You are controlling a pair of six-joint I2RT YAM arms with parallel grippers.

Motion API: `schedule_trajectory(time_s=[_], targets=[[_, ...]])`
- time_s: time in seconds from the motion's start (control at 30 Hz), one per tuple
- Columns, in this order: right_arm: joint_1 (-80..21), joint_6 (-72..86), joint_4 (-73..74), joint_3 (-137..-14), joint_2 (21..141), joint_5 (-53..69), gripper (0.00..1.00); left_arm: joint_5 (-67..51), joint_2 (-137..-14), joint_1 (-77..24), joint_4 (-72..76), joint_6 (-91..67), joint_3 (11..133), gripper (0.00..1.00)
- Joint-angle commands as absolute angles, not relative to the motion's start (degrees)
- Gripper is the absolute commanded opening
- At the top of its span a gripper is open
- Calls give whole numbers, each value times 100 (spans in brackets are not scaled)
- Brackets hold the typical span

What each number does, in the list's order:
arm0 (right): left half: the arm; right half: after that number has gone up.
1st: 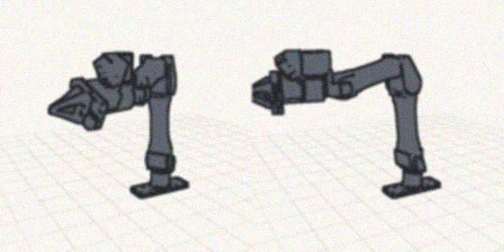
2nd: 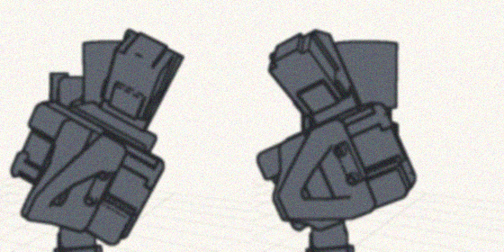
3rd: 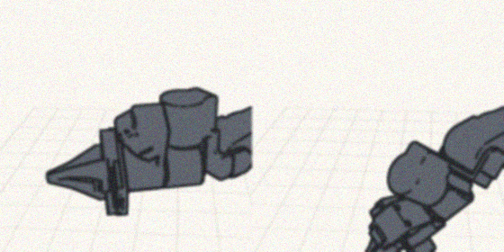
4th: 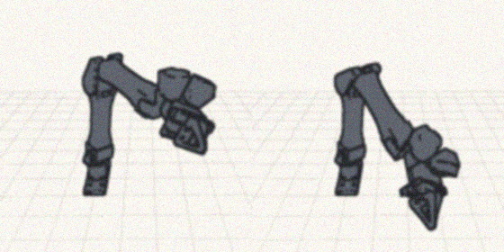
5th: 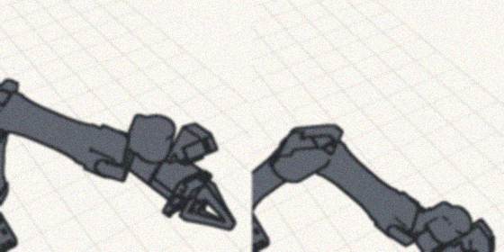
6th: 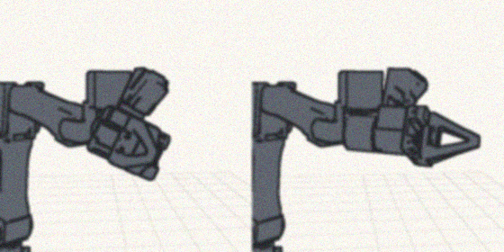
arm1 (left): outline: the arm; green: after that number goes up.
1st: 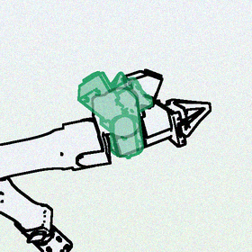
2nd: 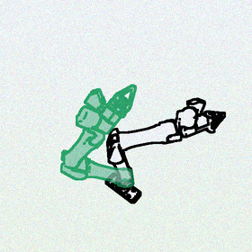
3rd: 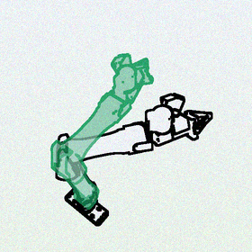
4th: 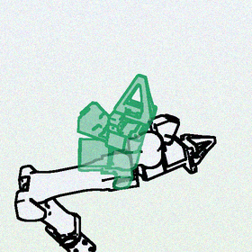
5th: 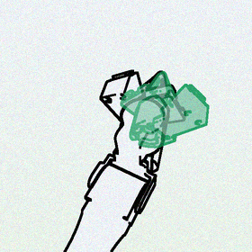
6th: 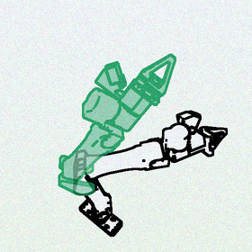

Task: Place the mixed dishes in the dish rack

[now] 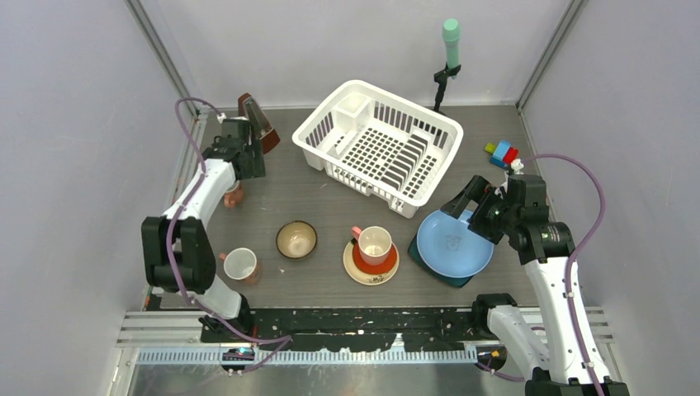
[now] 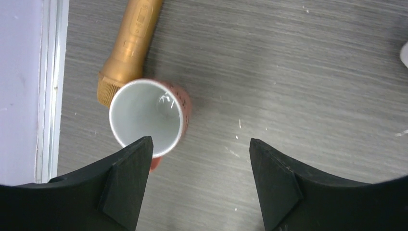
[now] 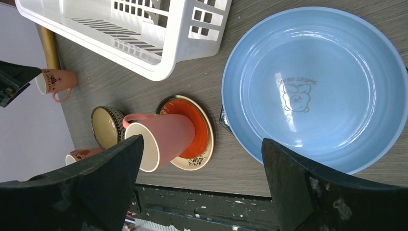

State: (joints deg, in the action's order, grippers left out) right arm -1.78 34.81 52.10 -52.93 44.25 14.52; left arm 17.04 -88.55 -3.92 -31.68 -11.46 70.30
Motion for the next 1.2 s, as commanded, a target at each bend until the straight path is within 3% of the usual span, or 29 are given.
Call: schedule_trajectory(time_s=[0.0, 0.4, 0.67, 0.77, 0.83, 1.03, 1.17], targets=[[-194, 3433, 5073, -5608, 4410, 1564, 100, 1823, -9328, -207, -3018, -1092, 7585, 76], [-194, 3412, 5103, -5576, 4403, 1529, 100, 1391, -10101, 399, -3456, -1765, 7794, 72], [-194, 3427, 5064, -5559, 4409, 1538, 100, 1115, -10394, 606, -3681, -2238, 7790, 47], [-196, 3422, 5091, -5633, 4448, 1548, 100, 1023, -10420, 650, -3663, -2294, 7748, 26], [-195, 3414, 5130, -5668, 4475, 1533, 100, 1021, -10306, 650, -3664, -2274, 7728, 2], [-194, 3432, 5165, -5743, 4596, 1772, 100, 605, -9629, 649, -4070, -2086, 8122, 0], [-198, 3447, 5162, -5804, 4656, 1920, 100, -376, -9162, 645, -4465, -2041, 8538, 0]])
